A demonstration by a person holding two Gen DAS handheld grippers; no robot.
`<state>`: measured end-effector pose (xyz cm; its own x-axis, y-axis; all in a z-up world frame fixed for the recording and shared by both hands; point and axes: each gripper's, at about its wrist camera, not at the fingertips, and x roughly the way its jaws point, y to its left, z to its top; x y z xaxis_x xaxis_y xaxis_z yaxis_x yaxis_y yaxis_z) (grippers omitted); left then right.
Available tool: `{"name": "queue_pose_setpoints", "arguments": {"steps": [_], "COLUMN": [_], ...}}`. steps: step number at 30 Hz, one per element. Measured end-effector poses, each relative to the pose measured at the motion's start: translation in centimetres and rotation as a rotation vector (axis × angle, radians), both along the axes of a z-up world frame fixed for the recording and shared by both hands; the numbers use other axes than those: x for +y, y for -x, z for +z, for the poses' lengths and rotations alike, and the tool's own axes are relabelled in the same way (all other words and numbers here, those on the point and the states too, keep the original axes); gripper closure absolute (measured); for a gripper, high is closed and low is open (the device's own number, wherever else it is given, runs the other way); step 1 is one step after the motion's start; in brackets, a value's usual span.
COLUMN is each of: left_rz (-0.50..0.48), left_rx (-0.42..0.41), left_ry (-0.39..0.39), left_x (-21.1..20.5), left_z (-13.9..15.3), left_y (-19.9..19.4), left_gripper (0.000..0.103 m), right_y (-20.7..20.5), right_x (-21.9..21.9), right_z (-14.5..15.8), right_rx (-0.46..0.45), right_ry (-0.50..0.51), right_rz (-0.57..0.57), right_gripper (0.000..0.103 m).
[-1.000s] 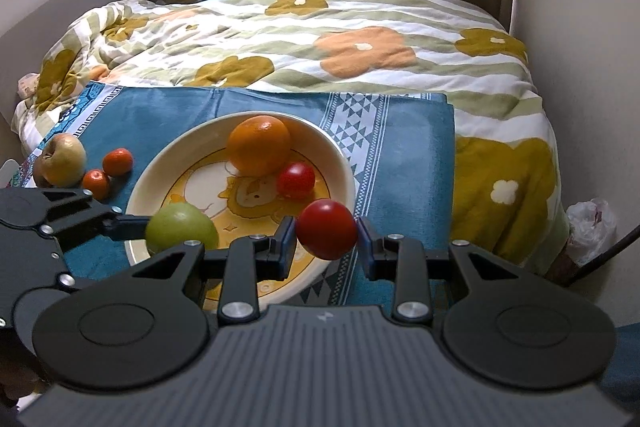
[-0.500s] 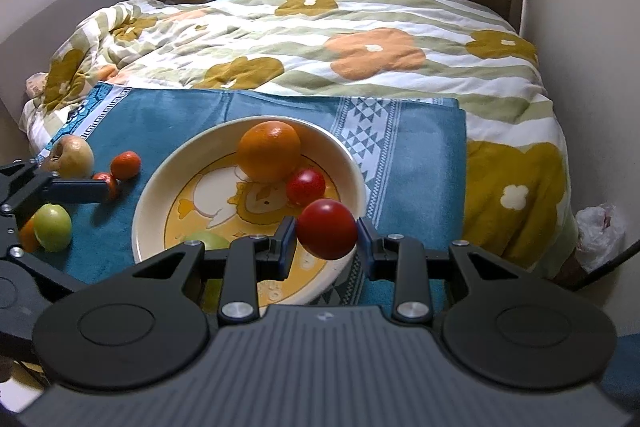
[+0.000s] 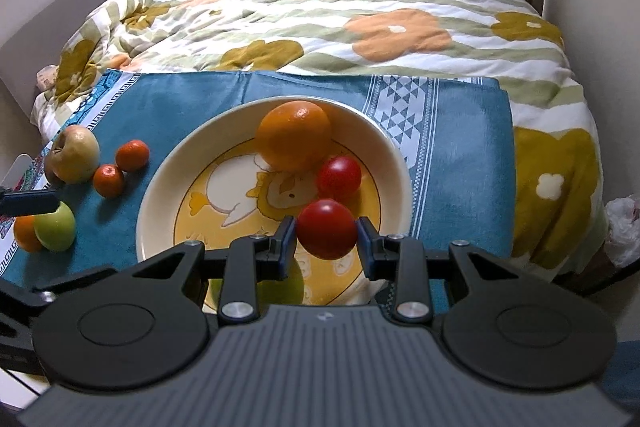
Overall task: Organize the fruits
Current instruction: 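Open both tools to release the green apple and tomato into the bowl, then move both tools back toward the fruits on the cloth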
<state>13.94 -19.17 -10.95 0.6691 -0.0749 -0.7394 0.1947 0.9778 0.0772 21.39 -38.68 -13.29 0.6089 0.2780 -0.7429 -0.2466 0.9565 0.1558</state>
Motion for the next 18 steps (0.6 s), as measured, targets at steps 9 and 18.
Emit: {"name": "queue_pose_setpoints", "arguments": {"steps": [9, 18], "left_rz": [0.038, 0.067], "left_rx": [-0.013, -0.044], "left_ry": [-0.032, -0.022], "left_x": [0.2, 0.7], "left_z": [0.0, 1.8], "left_y": [1.2, 3.3], "left_gripper": [0.002, 0.002], "right_y": [0.8, 2.8], "right_x": [0.0, 0.3], "right_z": [0.8, 2.5], "right_rx": [-0.074, -0.126], "right_ry": [0.029, 0.072], "right_rz": [-0.029, -0.018], "right_gripper": [0.000, 0.000]}}
